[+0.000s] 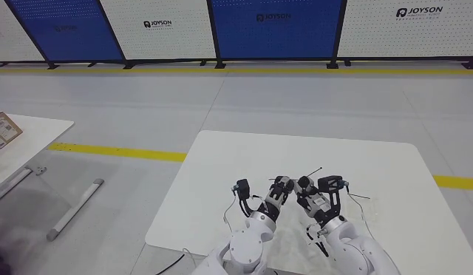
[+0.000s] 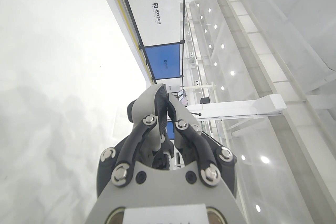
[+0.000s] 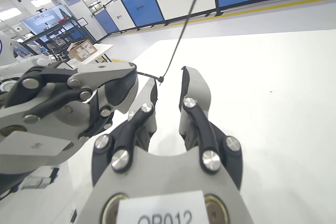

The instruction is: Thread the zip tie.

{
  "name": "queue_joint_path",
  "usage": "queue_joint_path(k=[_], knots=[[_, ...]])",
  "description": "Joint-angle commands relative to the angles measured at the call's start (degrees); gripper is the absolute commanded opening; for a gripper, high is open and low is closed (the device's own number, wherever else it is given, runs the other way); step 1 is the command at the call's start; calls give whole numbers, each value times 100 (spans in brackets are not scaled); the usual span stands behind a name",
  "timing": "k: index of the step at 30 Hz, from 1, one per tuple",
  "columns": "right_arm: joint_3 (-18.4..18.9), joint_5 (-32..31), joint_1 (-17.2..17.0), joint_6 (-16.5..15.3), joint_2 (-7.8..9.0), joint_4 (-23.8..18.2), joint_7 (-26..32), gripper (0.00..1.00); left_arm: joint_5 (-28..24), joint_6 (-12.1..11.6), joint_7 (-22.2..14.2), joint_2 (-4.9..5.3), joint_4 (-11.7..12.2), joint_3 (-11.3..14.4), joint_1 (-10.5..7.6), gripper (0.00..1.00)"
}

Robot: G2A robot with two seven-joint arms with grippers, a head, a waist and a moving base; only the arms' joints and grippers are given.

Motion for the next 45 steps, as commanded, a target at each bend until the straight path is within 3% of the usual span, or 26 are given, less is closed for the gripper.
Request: queue_joint_path(k=[1, 10, 15, 21, 33, 45], knots=[[7, 6, -9, -10, 2, -5, -19, 24, 7, 1, 0, -2, 6, 6, -6, 0], [37, -9, -42, -3, 10, -99, -34, 18, 74, 32, -36, -9, 45, 53, -21, 0], [7, -7, -4, 24, 3, -68, -13, 0, 82, 30, -47, -9, 36, 47, -13, 0], [-3, 1, 12, 30, -1, -36, -28, 0, 79, 18, -47, -11, 16, 36, -4, 0], [-17, 50, 55, -1, -9, 49, -39, 0, -44, -370, -282, 0, -67, 28, 77, 0], [-27, 54, 88, -30, -12, 155, -50, 0, -258, -645, -271, -6, -214, -6, 135, 0]])
